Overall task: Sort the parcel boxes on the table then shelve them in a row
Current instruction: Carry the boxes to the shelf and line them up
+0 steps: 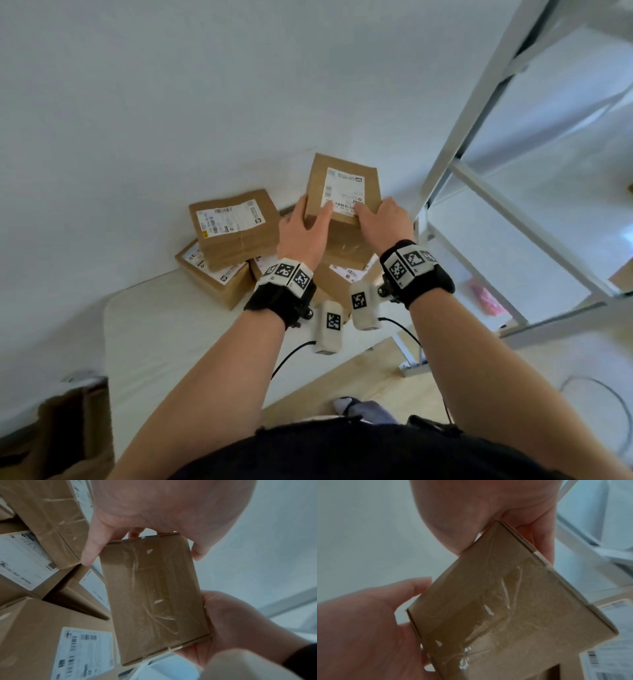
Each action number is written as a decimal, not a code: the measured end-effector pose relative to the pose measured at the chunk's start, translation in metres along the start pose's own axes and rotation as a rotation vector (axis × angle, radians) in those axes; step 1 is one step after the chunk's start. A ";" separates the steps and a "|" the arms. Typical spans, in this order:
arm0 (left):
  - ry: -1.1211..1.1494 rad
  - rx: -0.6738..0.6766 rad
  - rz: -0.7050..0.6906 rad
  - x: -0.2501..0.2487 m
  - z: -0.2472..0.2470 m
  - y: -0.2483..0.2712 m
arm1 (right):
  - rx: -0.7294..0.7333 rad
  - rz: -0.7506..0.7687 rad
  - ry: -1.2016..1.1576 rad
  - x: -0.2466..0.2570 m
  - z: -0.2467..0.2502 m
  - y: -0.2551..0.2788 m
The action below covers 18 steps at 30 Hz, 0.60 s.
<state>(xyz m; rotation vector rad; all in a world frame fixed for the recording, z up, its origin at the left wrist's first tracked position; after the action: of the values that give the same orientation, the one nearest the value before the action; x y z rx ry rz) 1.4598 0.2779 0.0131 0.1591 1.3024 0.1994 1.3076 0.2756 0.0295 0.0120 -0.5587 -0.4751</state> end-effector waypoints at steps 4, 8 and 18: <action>-0.064 0.125 -0.085 0.009 -0.003 0.028 | -0.051 -0.119 -0.067 -0.027 0.002 0.043; -0.093 0.178 -0.044 0.021 -0.011 0.063 | -0.113 -0.262 -0.050 -0.060 0.010 0.087; -0.240 0.412 -0.079 0.013 -0.063 0.126 | -0.129 -0.473 0.040 -0.146 0.040 0.162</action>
<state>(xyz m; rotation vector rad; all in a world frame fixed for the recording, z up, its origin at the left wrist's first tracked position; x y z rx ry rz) 1.3949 0.4033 0.0136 0.4669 1.0946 -0.1555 1.2479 0.4883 0.0114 0.0310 -0.4834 -0.9692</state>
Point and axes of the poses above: each hand's wrist, its own y-axis away from the middle knuckle, its own z-axis out of the back of the hand, x = y × z, the point moved 2 cm from there along -y, towards the middle knuckle, and after that the axes turned 8 degrees about y, right-handed, at the moved point
